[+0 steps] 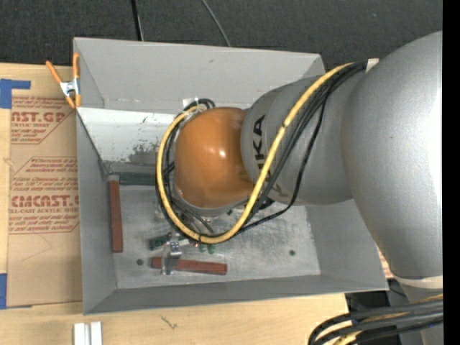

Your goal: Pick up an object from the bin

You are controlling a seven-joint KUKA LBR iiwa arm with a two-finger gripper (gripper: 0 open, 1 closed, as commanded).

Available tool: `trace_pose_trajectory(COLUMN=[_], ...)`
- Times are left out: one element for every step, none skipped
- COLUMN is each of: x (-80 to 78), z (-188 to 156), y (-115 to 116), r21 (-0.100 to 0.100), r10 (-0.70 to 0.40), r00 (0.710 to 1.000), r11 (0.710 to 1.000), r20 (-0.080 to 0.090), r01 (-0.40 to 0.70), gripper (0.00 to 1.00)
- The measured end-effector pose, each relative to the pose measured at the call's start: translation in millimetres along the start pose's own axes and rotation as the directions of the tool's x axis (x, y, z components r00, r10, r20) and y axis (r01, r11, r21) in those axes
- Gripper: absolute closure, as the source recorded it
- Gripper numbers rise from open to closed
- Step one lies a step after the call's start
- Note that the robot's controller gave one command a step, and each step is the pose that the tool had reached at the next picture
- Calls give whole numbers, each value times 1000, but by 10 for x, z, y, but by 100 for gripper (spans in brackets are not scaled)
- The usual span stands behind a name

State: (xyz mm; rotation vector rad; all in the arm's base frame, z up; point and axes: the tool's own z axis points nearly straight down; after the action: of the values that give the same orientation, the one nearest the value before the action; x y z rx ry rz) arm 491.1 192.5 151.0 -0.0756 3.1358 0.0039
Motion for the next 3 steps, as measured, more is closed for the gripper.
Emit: trace_pose_trajectory(x=[-147,-148,-145], z=[555,554,256], y=[-348,-347,-308], r21=[2,2,3], r10=[77,77,82], r00=[997,997,997], r11=[997,997,997], r20=[-6,-6,-8], r01=[-77,-77,-82], gripper=[100,100,100])
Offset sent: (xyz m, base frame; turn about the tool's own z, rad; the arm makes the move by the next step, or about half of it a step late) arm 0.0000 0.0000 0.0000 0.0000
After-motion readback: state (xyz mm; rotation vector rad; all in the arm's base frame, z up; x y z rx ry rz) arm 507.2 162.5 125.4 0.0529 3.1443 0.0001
